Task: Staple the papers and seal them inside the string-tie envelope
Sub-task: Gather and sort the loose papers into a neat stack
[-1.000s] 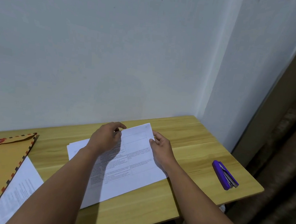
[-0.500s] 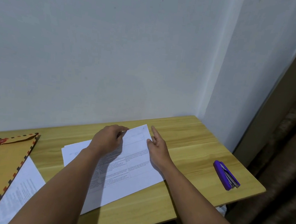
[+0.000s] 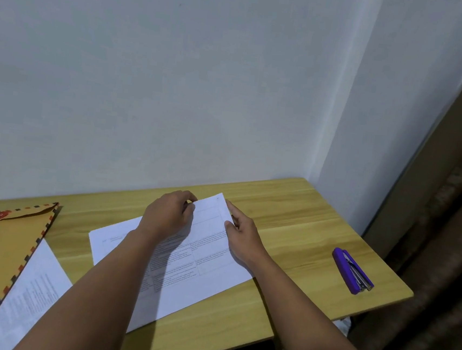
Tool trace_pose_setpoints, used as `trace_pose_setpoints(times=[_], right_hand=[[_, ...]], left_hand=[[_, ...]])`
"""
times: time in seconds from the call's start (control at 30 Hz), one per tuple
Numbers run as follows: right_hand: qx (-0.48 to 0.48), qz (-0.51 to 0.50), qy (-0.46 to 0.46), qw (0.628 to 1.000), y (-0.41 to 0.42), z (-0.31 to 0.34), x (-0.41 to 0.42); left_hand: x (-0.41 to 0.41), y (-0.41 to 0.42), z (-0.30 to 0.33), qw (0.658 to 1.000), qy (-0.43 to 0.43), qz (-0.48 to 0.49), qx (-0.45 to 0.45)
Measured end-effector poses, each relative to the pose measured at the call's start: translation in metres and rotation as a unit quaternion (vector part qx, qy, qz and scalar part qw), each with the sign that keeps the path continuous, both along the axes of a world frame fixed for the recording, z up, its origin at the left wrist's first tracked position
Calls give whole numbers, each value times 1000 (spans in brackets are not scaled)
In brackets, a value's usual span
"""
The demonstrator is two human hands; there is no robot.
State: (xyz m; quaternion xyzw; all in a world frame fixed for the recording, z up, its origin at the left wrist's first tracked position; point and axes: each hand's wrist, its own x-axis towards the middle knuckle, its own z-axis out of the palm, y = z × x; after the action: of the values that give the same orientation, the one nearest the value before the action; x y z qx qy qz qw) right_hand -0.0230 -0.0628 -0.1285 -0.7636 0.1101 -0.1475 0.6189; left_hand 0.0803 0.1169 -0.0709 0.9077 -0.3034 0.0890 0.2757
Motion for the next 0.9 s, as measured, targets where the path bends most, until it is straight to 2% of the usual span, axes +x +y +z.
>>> trace_pose_setpoints(times=[0.2,0.33,0.53,0.77,0.9], right_hand=[[-26,-5,4,1000,1,-3,-1],[-51,-20,-7,998,2,-9,1],[-77,-20,-2,997,3,-6,-1],[-50,28,30,998,-3,9,-10],[-86,12,20,996,3,8,-11]], left_hand=[[-4,-2,-2,1000,20,-13,0],[-6,-3,2,1000,0,-23,-17],[-4,-4,2,999,-16,-35,7],[0,0,7,999,-32,-10,16],[0,1,11,1000,-19,-6,-10]])
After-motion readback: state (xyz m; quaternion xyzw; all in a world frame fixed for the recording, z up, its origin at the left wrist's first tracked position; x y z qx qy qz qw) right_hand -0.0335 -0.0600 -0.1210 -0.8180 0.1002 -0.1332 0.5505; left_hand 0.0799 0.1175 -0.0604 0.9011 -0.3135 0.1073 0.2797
